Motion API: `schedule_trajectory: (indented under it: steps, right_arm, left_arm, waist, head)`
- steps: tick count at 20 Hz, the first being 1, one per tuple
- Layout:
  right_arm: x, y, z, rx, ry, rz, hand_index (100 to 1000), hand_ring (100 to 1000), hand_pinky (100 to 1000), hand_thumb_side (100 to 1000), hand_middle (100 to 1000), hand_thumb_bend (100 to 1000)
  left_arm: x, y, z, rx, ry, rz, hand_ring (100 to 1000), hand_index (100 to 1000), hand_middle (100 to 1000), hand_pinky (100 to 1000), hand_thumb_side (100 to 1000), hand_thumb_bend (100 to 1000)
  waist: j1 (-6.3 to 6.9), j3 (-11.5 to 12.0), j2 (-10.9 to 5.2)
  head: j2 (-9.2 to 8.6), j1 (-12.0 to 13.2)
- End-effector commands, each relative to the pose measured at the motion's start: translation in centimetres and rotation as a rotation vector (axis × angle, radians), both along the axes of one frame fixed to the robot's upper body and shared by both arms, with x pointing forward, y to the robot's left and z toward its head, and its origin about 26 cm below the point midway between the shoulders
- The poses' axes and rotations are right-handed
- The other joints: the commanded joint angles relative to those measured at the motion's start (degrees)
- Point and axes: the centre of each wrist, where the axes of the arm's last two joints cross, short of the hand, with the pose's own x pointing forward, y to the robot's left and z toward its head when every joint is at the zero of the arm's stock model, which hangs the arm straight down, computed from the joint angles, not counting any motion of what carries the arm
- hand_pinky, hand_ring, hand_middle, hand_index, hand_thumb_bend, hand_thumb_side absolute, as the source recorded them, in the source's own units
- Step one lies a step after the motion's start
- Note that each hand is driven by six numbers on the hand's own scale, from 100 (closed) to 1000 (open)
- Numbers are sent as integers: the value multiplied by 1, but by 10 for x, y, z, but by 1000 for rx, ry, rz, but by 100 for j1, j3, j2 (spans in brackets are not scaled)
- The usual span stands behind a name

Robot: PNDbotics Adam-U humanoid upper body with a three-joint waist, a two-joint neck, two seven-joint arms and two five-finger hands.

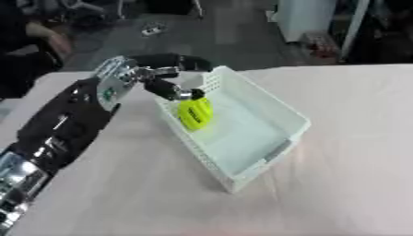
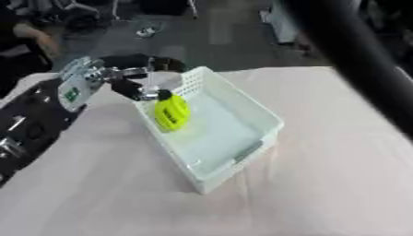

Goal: Pick up objects on the table and place them in the box.

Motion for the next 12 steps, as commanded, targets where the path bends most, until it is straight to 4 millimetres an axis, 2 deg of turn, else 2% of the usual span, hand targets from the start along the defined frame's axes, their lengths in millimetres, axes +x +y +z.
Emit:
schedule_trajectory:
  steps: [1, 5, 7, 12]
  right_arm:
    - [-3, -5, 9, -28, -26, -19, 594, 499, 279, 1000, 527, 100]
    - [-4, -10, 8, -31, -25, -44, 593, 500, 278, 1000, 527, 100]
    - [-5, -13, 6, -34, -22, -60, 594, 499, 277, 1000, 527, 100]
    - [-8, -20, 1, -44, -5, -105, 593, 499, 270, 1000, 527, 100]
  left_arm:
    - [-16, 26, 42, -26, -102, 56, 950, 1000, 1000, 1000, 1000, 202]
    - [-53, 48, 57, -65, -134, 100, 881, 1000, 984, 915, 944, 134]
    - [-72, 52, 62, -124, -160, 130, 866, 1000, 991, 861, 921, 114]
    - [-110, 40, 61, -360, -285, 189, 736, 975, 907, 703, 840, 113]
  waist:
    - [1, 42, -63]
    - [2, 129, -52]
    - [-17, 193, -49]
    - [-89, 386, -42]
  head:
    - [-70, -54]
    - [-21, -70]
    - [-4, -105]
    - [8, -203]
